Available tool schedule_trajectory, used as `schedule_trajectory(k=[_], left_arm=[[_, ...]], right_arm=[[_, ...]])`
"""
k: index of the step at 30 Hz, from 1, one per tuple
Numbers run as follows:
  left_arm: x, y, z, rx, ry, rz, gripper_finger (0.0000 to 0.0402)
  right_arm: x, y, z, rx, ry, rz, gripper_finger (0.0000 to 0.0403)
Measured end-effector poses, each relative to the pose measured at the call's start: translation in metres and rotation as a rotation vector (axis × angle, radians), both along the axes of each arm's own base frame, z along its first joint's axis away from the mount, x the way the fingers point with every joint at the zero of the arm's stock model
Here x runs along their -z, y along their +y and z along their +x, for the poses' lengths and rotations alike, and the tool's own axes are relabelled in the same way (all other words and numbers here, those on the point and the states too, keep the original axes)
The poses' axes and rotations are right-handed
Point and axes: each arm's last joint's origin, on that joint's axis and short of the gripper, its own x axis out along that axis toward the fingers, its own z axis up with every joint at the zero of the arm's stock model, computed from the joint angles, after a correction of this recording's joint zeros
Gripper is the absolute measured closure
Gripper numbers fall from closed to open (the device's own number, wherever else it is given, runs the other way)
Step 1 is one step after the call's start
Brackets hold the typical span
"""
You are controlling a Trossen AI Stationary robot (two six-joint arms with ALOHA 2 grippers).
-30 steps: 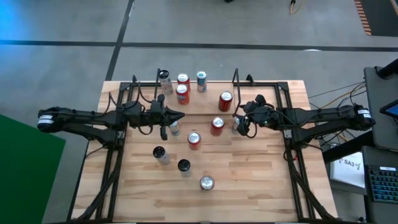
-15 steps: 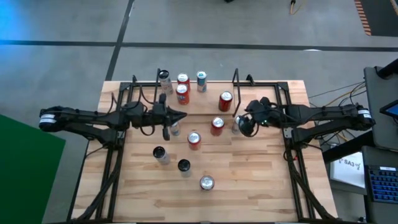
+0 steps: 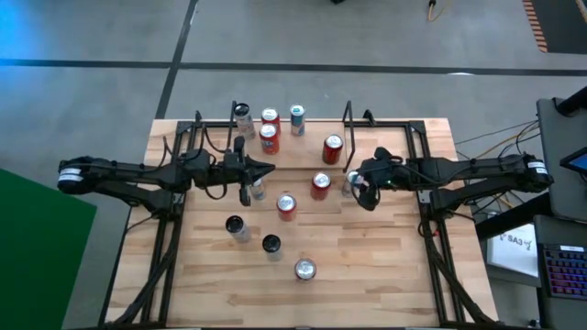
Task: Place canned beverage on shelf
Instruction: Put the right blue soda can on the shelf aligned with the other blue soda can
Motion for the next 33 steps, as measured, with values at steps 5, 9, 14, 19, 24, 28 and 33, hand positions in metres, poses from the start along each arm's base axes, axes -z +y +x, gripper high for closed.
schedule_trajectory(k=[5, 9, 14, 19, 24, 28, 33], left_arm=[[0.0, 0.0, 0.0, -0.001, 0.002, 0.013, 0.0402], [0.0, 0.0, 0.0, -0.001, 0.002, 0.013, 0.0402], [0.0, 0.0, 0.0, 0.0, 0.002, 0.01, 0.0402], [0.0, 0.0, 0.0, -0.001, 0.003, 0.016, 0.0402], [0.0, 0.0, 0.0, -0.002, 0.006, 0.023, 0.0402], [0.001, 0.0, 0.0, -0.002, 0.015, 0.03, 0.0402], [0.002, 0.0, 0.0, -0.002, 0.025, 0.034, 0.0402]], right_arm=[[0.003, -0.001, 0.0, 0.048, 0.017, 0.01, 0.015], [0.009, -0.003, 0.002, 0.094, 0.058, -0.028, 0.0109], [0.011, -0.004, 0.004, 0.119, 0.059, -0.035, 0.0065], [0.012, -0.007, 0.002, 0.185, 0.048, 0.002, 0.004], [0.023, -0.006, 0.0, 0.174, 0.109, -0.005, 0.0037], [0.026, -0.006, 0.0, 0.177, 0.107, -0.003, 0.0037], [0.028, -0.007, -0.001, 0.191, 0.105, -0.001, 0.0037]])
